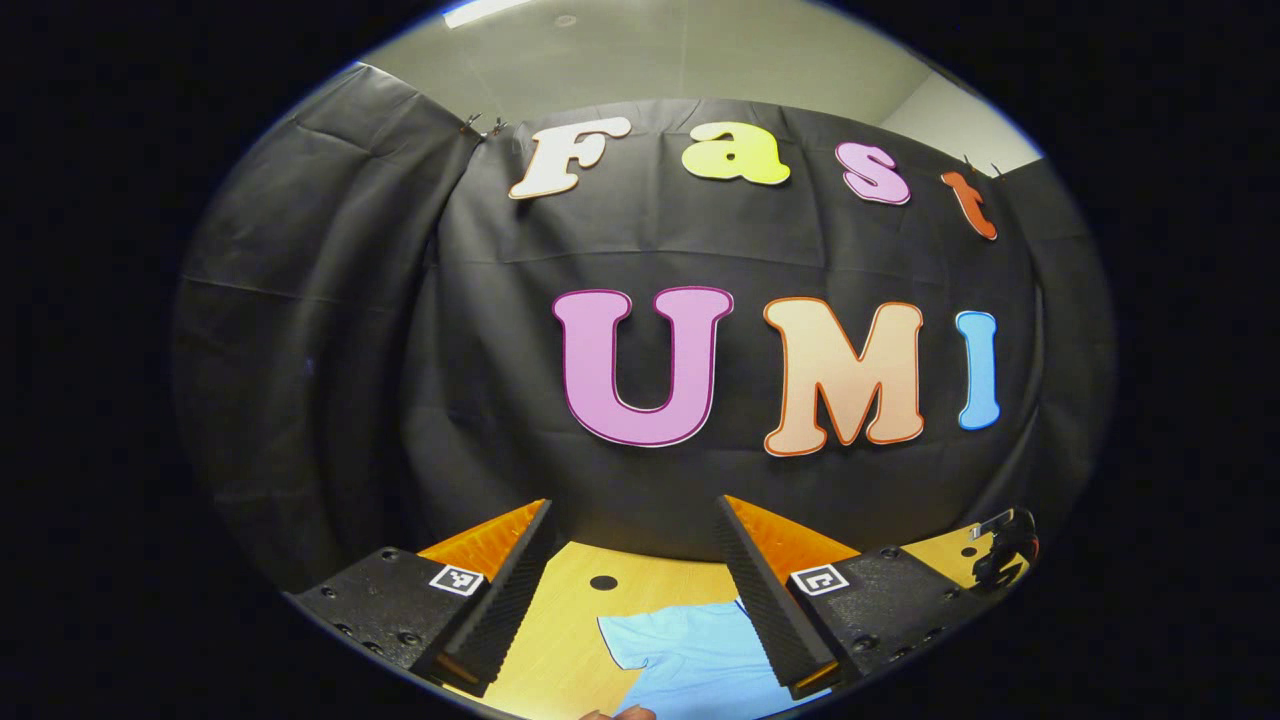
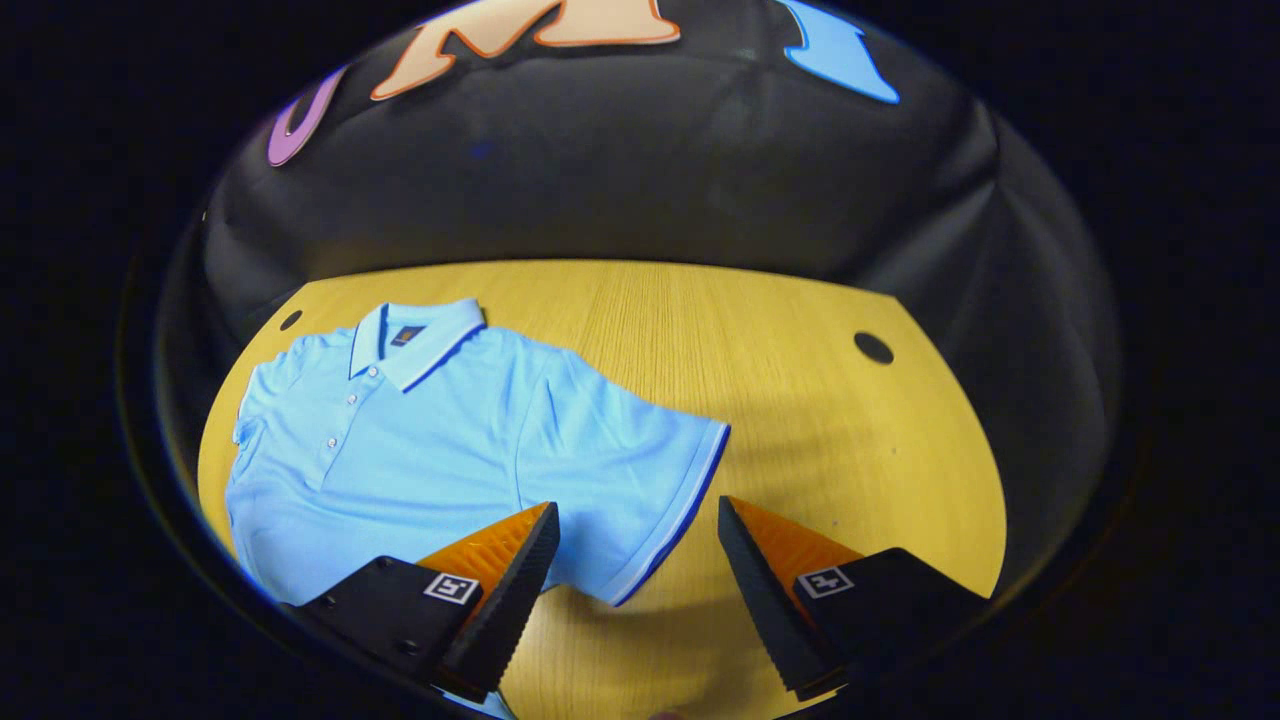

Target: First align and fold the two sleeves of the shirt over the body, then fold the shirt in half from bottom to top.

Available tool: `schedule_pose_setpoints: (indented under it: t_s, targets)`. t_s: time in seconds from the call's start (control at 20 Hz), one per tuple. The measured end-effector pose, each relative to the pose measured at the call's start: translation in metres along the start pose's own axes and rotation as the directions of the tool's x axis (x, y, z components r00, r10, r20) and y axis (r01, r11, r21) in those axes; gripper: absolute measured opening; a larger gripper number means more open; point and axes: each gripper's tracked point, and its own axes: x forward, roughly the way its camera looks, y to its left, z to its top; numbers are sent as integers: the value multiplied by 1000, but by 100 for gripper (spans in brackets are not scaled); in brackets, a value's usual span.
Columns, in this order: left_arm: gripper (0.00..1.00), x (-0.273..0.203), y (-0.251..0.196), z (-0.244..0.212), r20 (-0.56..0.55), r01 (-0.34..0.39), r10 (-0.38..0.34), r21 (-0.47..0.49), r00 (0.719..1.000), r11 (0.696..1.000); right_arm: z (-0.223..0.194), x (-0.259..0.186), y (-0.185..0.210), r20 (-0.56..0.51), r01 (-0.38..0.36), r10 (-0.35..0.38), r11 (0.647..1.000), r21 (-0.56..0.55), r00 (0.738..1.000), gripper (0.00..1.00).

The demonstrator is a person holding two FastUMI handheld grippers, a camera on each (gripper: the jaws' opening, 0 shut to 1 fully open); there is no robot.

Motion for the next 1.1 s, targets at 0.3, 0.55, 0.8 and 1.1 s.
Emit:
schedule_pose_setpoints:
  t_s: [0.3, 0.55, 0.8, 1.1]
  targets:
    - [94, 6, -8, -11, -27, -2, 2, 1, 1000, 1000, -9, 16, 7, -71, -20, 27, 995, 101, 997, 95]
    - [95, 13, -20, -19, -44, 13, -14, -14, 999, 1000, -9, 19, 13, -121, 6, 2, 998, 68, 993, 92]
    - [95, 18, -26, -23, -55, 26, -27, -22, 998, 999, -3, 24, 20, -115, -44, 52, 996, 79, 992, 32]
    - [94, 20, -27, -29, -75, 20, -20, -9, 997, 1000, -2, 21, 34, -83, -85, 93, 992, 95, 992, 3]
